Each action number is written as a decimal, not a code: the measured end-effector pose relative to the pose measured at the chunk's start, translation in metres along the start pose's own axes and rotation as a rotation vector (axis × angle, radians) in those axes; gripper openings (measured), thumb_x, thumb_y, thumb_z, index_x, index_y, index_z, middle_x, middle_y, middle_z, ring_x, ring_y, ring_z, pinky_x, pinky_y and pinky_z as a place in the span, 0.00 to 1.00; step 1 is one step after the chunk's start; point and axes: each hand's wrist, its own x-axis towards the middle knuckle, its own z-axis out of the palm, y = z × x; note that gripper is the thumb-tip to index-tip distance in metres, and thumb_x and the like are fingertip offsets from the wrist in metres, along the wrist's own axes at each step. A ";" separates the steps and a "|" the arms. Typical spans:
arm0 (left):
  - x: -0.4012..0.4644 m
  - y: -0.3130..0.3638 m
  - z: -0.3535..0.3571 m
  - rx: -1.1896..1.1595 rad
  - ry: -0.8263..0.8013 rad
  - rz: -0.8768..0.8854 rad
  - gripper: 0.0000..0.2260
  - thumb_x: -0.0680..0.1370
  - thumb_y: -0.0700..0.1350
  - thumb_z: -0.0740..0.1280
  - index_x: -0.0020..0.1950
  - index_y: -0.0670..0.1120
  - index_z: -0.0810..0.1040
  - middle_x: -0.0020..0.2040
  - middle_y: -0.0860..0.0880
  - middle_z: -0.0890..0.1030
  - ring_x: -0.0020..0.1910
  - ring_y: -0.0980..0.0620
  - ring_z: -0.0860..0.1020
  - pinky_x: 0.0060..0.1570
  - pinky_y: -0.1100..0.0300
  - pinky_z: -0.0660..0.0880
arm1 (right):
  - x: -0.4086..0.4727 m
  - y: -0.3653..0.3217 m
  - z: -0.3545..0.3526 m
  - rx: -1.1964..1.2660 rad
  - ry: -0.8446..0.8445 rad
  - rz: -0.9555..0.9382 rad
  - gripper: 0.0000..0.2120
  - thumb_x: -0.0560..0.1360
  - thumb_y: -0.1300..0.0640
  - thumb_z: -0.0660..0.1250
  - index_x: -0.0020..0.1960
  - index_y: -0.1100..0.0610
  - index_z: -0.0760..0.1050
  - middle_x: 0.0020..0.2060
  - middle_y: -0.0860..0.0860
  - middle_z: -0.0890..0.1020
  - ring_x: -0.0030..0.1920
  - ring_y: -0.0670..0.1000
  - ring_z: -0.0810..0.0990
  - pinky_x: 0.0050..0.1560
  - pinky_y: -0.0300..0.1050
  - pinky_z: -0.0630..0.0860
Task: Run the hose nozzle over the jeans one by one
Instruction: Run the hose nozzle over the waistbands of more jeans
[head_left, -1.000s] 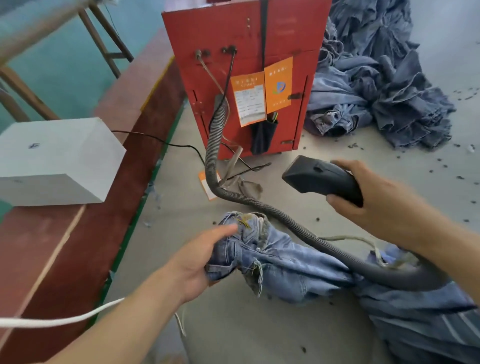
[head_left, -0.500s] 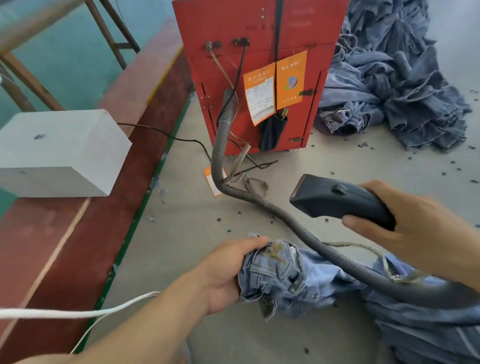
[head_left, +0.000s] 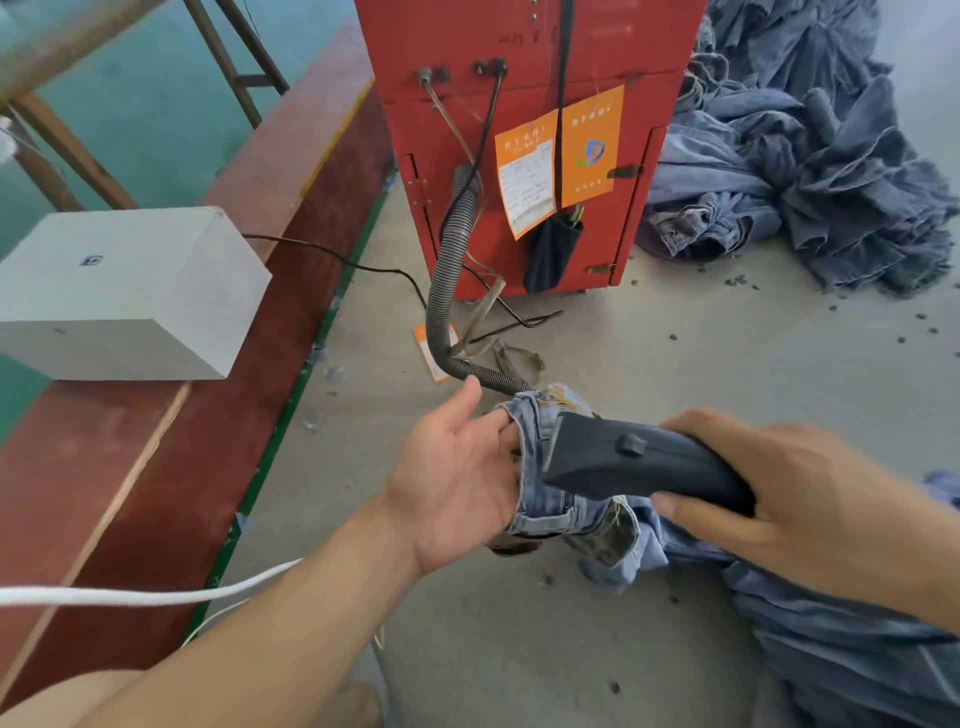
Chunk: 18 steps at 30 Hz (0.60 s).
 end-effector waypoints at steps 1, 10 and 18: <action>0.001 0.000 -0.001 -0.013 -0.037 -0.004 0.35 0.85 0.65 0.48 0.77 0.38 0.69 0.75 0.37 0.72 0.74 0.35 0.71 0.74 0.37 0.66 | 0.003 -0.003 0.006 -0.009 -0.004 -0.002 0.20 0.72 0.24 0.55 0.58 0.31 0.67 0.39 0.35 0.81 0.36 0.40 0.80 0.33 0.41 0.76; 0.012 -0.005 0.006 -0.008 -0.185 -0.022 0.38 0.83 0.70 0.49 0.80 0.43 0.67 0.77 0.37 0.69 0.76 0.36 0.68 0.77 0.37 0.61 | 0.014 0.001 0.005 0.089 0.135 0.137 0.15 0.73 0.31 0.62 0.54 0.37 0.70 0.35 0.38 0.81 0.32 0.41 0.80 0.28 0.39 0.73; 0.014 -0.003 0.009 0.012 -0.187 -0.007 0.37 0.83 0.69 0.46 0.80 0.43 0.67 0.77 0.36 0.70 0.76 0.36 0.69 0.76 0.38 0.63 | 0.026 -0.004 0.014 0.004 0.169 0.170 0.14 0.75 0.33 0.61 0.54 0.39 0.68 0.29 0.43 0.77 0.28 0.42 0.78 0.26 0.36 0.68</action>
